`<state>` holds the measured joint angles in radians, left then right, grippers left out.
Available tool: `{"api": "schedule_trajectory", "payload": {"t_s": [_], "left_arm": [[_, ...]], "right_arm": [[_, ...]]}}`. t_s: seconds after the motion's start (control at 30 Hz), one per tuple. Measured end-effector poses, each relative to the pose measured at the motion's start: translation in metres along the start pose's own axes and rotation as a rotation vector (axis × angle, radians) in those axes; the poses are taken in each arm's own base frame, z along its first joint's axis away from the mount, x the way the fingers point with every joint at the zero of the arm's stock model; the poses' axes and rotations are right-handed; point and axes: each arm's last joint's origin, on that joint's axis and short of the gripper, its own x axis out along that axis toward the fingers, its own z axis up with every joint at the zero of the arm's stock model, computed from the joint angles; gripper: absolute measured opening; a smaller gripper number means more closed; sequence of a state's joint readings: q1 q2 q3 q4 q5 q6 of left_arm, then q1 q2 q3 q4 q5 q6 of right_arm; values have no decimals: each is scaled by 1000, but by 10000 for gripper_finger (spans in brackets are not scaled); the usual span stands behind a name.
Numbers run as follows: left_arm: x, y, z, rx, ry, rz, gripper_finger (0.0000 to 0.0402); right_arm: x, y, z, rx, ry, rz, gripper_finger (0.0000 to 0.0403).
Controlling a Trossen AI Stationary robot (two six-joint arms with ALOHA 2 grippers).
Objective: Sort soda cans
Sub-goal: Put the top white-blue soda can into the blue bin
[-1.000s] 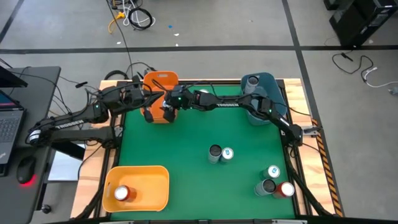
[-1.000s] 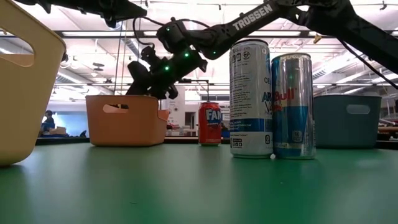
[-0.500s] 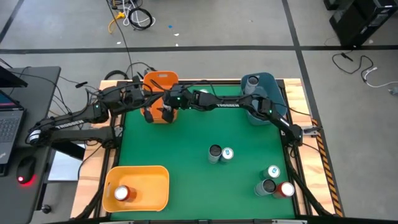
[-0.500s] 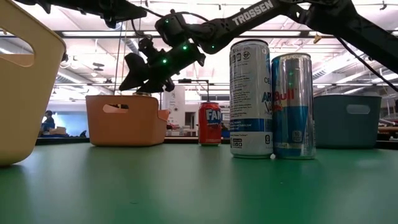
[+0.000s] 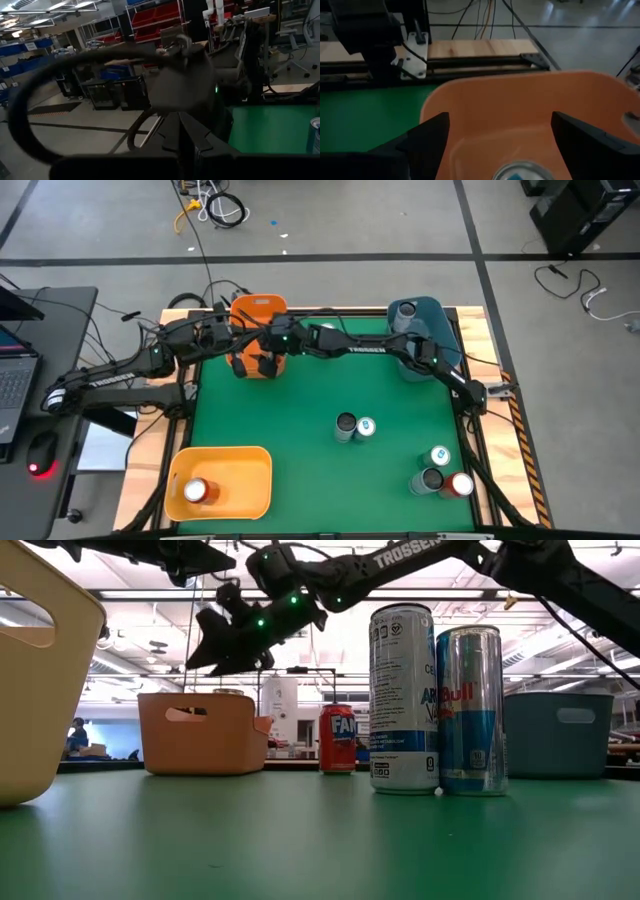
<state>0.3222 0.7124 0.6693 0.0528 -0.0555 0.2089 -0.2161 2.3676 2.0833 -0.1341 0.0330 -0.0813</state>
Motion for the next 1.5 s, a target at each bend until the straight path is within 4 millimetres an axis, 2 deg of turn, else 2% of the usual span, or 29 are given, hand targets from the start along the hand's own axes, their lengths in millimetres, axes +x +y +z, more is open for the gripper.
{"api": "schedule_trajectory", "payload": {"t_s": [0.3, 0.73, 1.07, 1.27, 1.5], "left_arm": [[0, 0, 0, -1, -3, 1, 1], [0, 0, 0, -1, -4, 1, 1], [0, 0, 0, 4, -1, 1, 1], [0, 0, 0, 5, -1, 2, 1], [0, 0, 0, 4, -1, 2, 1]], "right_arm": [[-9, -2, 17, -45, 23, 1, 337], [-18, -3, 27, -93, 55, 6, 337], [-55, -6, 44, -156, 166, 13, 312], [-77, -10, 51, -197, 243, -28, 255], [-109, -18, 56, -246, 366, -22, 122]]}}
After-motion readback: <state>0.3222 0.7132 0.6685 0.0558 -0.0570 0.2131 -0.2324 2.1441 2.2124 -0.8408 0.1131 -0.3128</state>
